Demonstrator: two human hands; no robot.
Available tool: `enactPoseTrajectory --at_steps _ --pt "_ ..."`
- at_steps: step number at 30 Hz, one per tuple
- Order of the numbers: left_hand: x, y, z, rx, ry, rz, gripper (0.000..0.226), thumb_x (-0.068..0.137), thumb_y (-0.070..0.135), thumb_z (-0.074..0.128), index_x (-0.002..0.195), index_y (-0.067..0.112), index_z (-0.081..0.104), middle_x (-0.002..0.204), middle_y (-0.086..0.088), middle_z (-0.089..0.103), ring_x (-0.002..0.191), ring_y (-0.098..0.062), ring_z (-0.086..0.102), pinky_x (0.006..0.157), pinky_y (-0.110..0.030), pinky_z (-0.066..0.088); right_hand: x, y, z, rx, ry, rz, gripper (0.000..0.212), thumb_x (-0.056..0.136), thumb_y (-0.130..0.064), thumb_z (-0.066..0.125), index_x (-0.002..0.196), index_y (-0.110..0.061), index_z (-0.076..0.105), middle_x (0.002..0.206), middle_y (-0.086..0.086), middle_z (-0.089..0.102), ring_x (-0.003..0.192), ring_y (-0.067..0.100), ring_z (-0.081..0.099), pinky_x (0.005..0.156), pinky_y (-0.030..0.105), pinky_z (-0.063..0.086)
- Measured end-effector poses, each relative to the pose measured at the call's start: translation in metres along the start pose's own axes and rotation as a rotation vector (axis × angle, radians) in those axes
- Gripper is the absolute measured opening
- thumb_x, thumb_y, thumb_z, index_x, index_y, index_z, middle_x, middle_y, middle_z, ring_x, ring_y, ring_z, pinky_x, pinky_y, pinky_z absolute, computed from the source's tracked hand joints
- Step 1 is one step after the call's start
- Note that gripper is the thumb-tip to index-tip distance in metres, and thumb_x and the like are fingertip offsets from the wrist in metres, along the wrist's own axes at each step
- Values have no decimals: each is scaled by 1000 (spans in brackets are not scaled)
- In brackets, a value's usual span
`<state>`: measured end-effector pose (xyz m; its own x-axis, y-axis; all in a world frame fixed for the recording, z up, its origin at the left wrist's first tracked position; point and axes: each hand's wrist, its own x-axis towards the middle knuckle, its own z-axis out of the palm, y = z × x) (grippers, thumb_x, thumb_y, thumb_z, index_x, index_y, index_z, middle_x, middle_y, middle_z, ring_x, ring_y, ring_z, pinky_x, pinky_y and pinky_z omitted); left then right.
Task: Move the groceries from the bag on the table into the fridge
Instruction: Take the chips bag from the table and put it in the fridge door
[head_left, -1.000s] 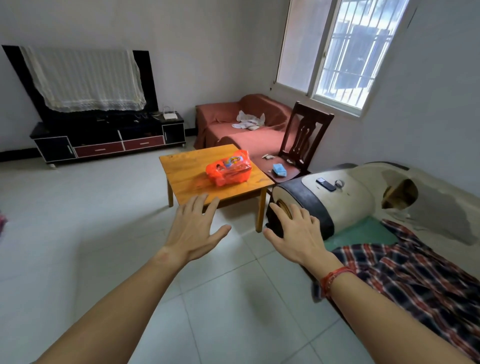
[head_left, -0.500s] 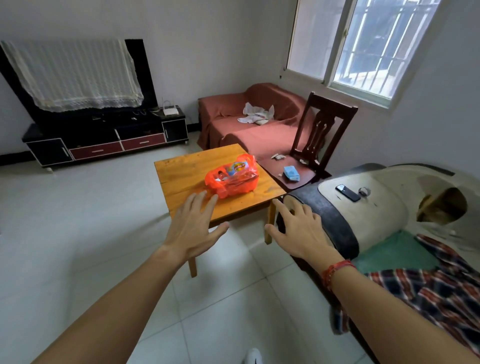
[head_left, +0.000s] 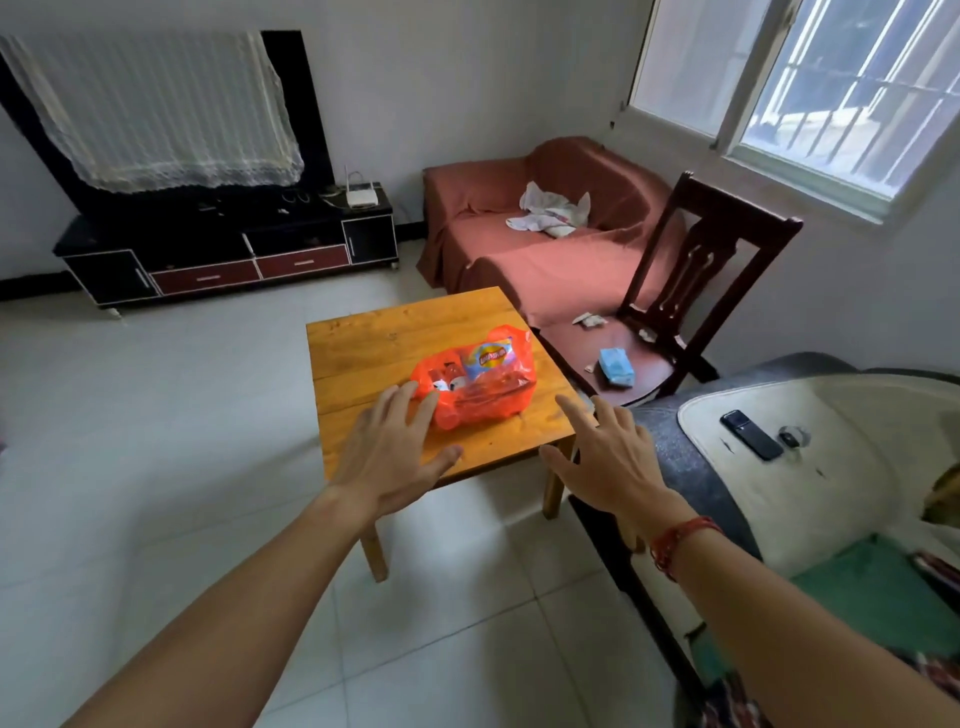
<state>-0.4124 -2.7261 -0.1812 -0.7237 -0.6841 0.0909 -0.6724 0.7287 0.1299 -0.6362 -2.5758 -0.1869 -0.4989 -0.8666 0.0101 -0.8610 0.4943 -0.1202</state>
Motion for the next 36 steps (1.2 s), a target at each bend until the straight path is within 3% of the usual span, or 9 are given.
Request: enactPoseTrajectory --at_steps 15,20,28,36 --pt "202 -74 78 -95 -107 -19 88 81 75 28 152 22 27 159 -9 25 145 -28 23 111 -47 34 210 2 49 -15 -93 39 79 91 -71 44 157 -38 17 158 14 32 138 36 38 107 51 37" --pt "259 -93 96 -132 -167 -21 96 74 78 17 153 24 24 160 -7 22 147 -27 20 114 -48 32 269 -3 61 -14 -116 52 80 91 -70 46 158 -36 18 152 11 38 130 34 45 102 48 41" --pt "314 -105 118 -185 -228 -32 96 74 78 17 153 25 24 161 -8 21 147 -27 18 114 -50 32 325 3 77 18 -177 70 80 90 -70 46 155 -34 19 140 9 45 126 34 46 97 50 44" --pt "345 -106 136 -209 -262 -99 97 73 78 16 153 24 25 160 -6 22 146 -26 19 113 -49 33 372 8 88 18 -234 27 81 93 -69 43 159 -30 16 146 12 42 128 35 44 100 48 42"
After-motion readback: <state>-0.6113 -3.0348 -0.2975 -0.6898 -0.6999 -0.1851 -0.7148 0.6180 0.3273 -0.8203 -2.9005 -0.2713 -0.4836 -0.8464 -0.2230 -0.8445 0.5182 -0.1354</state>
